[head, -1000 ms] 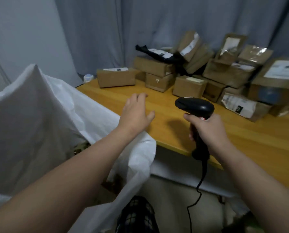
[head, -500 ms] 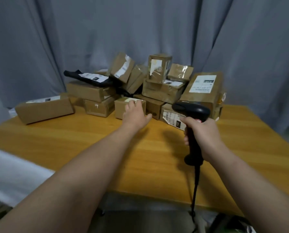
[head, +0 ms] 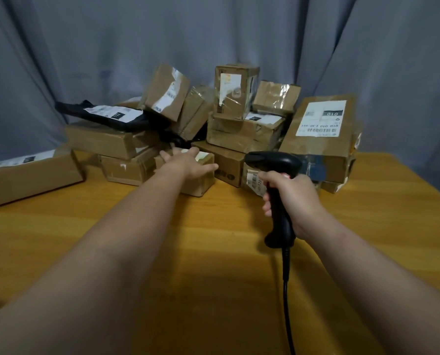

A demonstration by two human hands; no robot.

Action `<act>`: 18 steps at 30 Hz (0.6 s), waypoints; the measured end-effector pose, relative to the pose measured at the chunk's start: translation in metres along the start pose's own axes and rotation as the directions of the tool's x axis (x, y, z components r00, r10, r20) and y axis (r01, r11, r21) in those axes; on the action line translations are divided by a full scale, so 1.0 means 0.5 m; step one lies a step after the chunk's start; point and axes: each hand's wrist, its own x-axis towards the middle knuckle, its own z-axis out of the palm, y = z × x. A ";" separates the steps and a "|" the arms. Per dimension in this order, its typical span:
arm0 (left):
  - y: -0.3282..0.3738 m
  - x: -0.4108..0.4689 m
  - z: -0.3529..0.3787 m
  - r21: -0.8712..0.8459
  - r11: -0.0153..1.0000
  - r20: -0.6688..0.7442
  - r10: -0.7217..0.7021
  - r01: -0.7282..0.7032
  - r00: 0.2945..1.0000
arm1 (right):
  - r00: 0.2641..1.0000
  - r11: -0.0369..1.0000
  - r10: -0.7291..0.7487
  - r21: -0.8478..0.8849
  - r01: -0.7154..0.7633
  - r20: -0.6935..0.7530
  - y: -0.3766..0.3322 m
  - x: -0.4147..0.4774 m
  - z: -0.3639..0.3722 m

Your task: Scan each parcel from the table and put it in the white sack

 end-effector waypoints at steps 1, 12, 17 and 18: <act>-0.004 -0.001 0.002 -0.018 1.000 -0.023 0.016 -0.016 1.000 | 1.000 1.000 0.003 0.003 -0.003 0.004 0.002 -0.001 0.001; -0.054 -0.178 0.011 0.072 0.938 -0.068 0.344 -0.340 0.936 | 0.992 0.993 0.089 0.071 -0.096 0.093 0.025 -0.136 -0.001; -0.060 -0.340 0.037 -0.068 0.892 -0.030 0.446 -0.447 0.895 | 0.984 0.969 0.175 0.169 -0.178 0.037 0.097 -0.240 -0.022; -0.063 -0.375 0.038 -0.101 0.879 -0.025 0.466 -0.466 0.884 | 0.981 0.956 0.195 0.223 -0.193 0.013 0.111 -0.264 -0.029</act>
